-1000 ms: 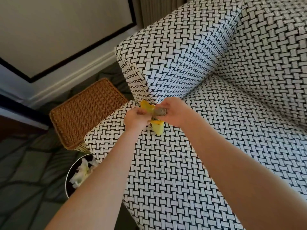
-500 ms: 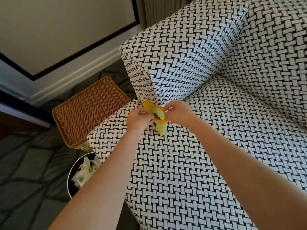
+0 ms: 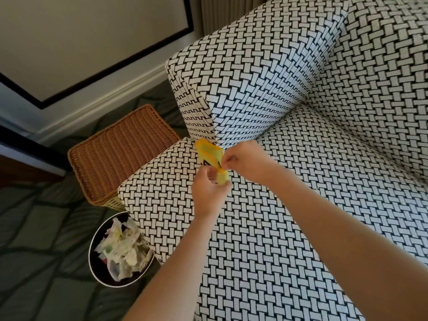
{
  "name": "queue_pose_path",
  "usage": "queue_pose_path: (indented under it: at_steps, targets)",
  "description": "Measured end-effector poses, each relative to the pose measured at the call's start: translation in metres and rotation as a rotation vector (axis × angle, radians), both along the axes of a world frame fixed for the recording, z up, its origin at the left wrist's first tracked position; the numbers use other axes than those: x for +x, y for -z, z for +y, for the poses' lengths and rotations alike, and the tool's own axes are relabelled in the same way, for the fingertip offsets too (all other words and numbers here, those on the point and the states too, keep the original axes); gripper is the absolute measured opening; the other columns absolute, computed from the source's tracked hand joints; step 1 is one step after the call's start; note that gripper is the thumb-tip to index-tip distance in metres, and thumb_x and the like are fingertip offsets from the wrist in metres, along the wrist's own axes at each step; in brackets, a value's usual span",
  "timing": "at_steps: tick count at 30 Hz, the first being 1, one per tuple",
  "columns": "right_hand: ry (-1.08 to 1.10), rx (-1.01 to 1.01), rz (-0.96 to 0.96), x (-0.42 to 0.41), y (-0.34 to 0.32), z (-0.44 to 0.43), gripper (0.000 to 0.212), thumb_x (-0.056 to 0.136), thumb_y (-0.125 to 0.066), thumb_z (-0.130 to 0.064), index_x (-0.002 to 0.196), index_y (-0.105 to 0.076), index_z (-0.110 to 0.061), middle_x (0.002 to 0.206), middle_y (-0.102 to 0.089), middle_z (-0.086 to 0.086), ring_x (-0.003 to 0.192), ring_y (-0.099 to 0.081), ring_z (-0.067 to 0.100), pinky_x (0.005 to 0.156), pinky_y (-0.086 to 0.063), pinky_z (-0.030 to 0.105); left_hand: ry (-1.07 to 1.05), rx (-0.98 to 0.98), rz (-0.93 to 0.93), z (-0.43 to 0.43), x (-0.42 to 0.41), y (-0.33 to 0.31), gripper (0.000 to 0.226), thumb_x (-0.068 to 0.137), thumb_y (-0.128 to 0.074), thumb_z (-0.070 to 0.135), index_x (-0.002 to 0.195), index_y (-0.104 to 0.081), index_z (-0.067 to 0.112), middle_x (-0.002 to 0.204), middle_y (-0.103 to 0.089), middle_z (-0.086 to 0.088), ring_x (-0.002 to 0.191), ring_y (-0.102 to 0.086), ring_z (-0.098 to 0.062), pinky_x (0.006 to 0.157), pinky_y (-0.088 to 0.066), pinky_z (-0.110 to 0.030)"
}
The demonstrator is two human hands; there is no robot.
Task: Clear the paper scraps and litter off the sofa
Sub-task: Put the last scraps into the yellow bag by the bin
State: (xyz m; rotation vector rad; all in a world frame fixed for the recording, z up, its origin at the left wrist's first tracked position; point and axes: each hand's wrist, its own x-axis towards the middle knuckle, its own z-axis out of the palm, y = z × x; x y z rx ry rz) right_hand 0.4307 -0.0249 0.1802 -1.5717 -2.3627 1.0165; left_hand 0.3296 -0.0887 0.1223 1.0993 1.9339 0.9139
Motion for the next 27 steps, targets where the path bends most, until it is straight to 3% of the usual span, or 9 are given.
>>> queue_pose_path:
  at_steps: [3,7,8,12,16,20,22,24,27]
  targets:
    - [0.072,-0.024,0.057,0.000,-0.001,0.001,0.010,0.083,-0.065,-0.011,0.085,-0.074,-0.010,0.072,-0.062,-0.009,0.071,-0.054,0.002,0.076,-0.044,0.018,-0.068,0.028,0.053,0.000,0.008,0.000,0.025,0.075,-0.074,0.024,0.088,-0.058,0.012,0.087,-0.065,0.002,0.081,-0.063,-0.013,0.073,-0.049,-0.024]
    - [0.146,-0.017,0.053,-0.014,0.001,0.000,0.013,0.081,-0.062,-0.009,0.080,-0.074,-0.013,0.079,-0.068,-0.004,0.068,-0.053,0.003,0.064,-0.043,0.016,-0.167,0.086,0.102,0.002,0.008,-0.009,0.015,0.083,-0.066,0.019,0.080,-0.064,0.004,0.080,-0.068,-0.004,0.071,-0.059,-0.011,0.059,-0.038,-0.003]
    - [0.177,0.003,0.035,-0.018,0.001,0.001,0.015,0.081,-0.060,-0.008,0.079,-0.074,-0.013,0.082,-0.070,-0.003,0.072,-0.056,0.007,0.066,-0.046,0.019,-0.153,0.103,0.130,0.001,0.003,-0.010,0.015,0.083,-0.065,0.017,0.077,-0.064,0.003,0.078,-0.068,-0.006,0.069,-0.058,-0.011,0.058,-0.039,-0.003]
    - [0.261,0.034,0.022,-0.038,-0.002,0.006,0.014,0.081,-0.063,-0.013,0.082,-0.073,-0.003,0.087,-0.072,0.007,0.084,-0.065,0.020,0.068,-0.051,0.027,-0.045,0.165,0.197,-0.004,-0.027,-0.024,0.012,0.083,-0.065,0.010,0.074,-0.065,0.003,0.074,-0.066,-0.003,0.068,-0.061,-0.016,0.065,-0.051,-0.026]
    - [0.300,0.008,0.053,-0.065,-0.004,0.002,0.012,0.081,-0.063,-0.011,0.077,-0.071,-0.003,0.077,-0.068,0.007,0.077,-0.065,0.022,0.061,-0.049,0.022,0.048,0.164,0.276,-0.010,-0.061,-0.039,0.010,0.084,-0.064,0.010,0.076,-0.065,0.004,0.072,-0.061,0.003,0.067,-0.056,-0.012,0.066,-0.047,-0.024]
    - [0.359,-0.080,0.055,-0.094,-0.002,0.003,0.012,0.079,-0.068,-0.016,0.080,-0.072,-0.004,0.083,-0.071,0.008,0.075,-0.068,0.022,0.071,-0.057,0.033,0.127,0.145,0.319,-0.017,-0.090,-0.049,0.009,0.085,-0.063,0.010,0.080,-0.066,0.004,0.078,-0.065,-0.001,0.070,-0.056,-0.011,0.063,-0.043,-0.012]
    - [0.370,-0.109,0.033,-0.113,-0.006,0.001,0.013,0.079,-0.067,-0.017,0.075,-0.066,-0.005,0.080,-0.069,0.007,0.072,-0.066,0.020,0.058,-0.054,0.029,0.153,0.137,0.358,-0.019,-0.108,-0.052,0.010,0.086,-0.063,0.011,0.080,-0.067,0.004,0.079,-0.066,-0.004,0.071,-0.059,-0.014,0.066,-0.046,-0.018]
    - [0.333,-0.088,-0.027,-0.129,-0.012,0.002,0.018,0.079,-0.063,-0.013,0.064,-0.053,-0.010,0.075,-0.064,0.006,0.070,-0.062,0.019,0.046,-0.042,0.021,0.182,0.118,0.395,-0.021,-0.123,-0.057,0.011,0.087,-0.061,0.012,0.081,-0.067,0.004,0.081,-0.066,-0.004,0.074,-0.060,-0.017,0.069,-0.045,-0.020]
    - [0.284,-0.083,-0.098,-0.153,-0.028,0.005,0.018,0.079,-0.058,-0.008,0.065,-0.047,-0.011,0.078,-0.061,0.007,0.075,-0.061,0.022,0.048,-0.040,0.023,0.221,0.099,0.460,-0.019,-0.147,-0.066,0.011,0.088,-0.059,0.014,0.084,-0.066,0.006,0.084,-0.064,0.000,0.073,-0.056,-0.012,0.062,-0.039,-0.011]
